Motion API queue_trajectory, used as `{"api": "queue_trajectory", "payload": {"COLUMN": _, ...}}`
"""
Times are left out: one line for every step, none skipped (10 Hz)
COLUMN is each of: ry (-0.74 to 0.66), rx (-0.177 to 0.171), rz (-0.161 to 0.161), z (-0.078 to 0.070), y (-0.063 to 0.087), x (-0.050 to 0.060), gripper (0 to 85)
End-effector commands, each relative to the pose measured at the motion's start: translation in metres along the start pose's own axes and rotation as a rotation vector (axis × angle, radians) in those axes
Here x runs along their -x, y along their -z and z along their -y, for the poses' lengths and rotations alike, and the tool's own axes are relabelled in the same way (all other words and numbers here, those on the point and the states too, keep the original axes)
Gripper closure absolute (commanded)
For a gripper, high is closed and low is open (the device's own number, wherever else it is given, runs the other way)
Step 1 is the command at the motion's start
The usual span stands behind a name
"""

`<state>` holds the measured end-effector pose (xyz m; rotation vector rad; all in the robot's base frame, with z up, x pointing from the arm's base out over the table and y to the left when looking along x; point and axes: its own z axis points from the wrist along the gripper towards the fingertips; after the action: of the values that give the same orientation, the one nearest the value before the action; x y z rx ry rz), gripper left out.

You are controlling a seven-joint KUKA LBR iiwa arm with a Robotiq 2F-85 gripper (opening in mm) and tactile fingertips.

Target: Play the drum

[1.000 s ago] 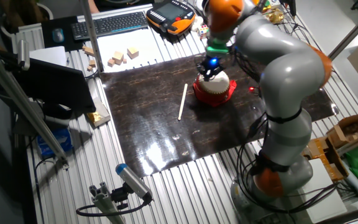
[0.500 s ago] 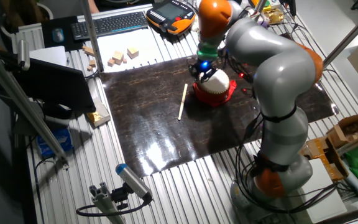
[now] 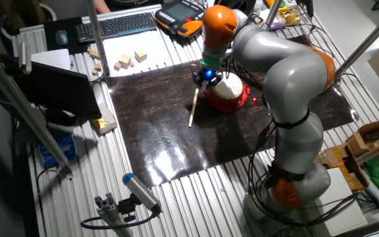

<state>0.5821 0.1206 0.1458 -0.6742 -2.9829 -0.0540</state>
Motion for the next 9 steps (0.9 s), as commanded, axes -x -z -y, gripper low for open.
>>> {"api": "queue_trajectory", "payload": {"ry": -0.003, "rx": -0.001, "rz": 0.007, "z": -0.003, "y": -0.004, "x": 0.000, "gripper": 50.3}}
{"api": "queue_trajectory", "payload": {"ry": -0.007, "rx": 0.003, "rz": 0.015, "z": -0.007, "y": -0.009, "x": 0.000, "gripper": 50.0}}
{"api": "queue_trajectory", "payload": {"ry": -0.010, "rx": 0.006, "rz": 0.031, "z": -0.009, "y": -0.014, "x": 0.000, "gripper": 50.0}}
{"api": "queue_trajectory", "payload": {"ry": -0.010, "rx": 0.011, "rz": 0.030, "z": -0.009, "y": -0.014, "x": 0.000, "gripper": 50.0}}
{"api": "queue_trajectory", "payload": {"ry": -0.013, "rx": 0.028, "rz": 0.010, "z": -0.009, "y": -0.014, "x": 0.000, "gripper": 50.0}}
{"api": "queue_trajectory", "payload": {"ry": -0.026, "rx": 0.029, "rz": -0.011, "z": -0.009, "y": -0.014, "x": 0.000, "gripper": 50.0}}
{"api": "queue_trajectory", "payload": {"ry": -0.033, "rx": -0.007, "rz": -0.019, "z": -0.009, "y": -0.014, "x": 0.000, "gripper": 49.3}}
{"api": "queue_trajectory", "payload": {"ry": -0.045, "rx": -0.016, "rz": -0.033, "z": -0.009, "y": -0.014, "x": 0.000, "gripper": 49.0}}
{"api": "queue_trajectory", "payload": {"ry": -0.042, "rx": -0.022, "rz": -0.042, "z": -0.009, "y": -0.014, "x": 0.000, "gripper": 49.0}}
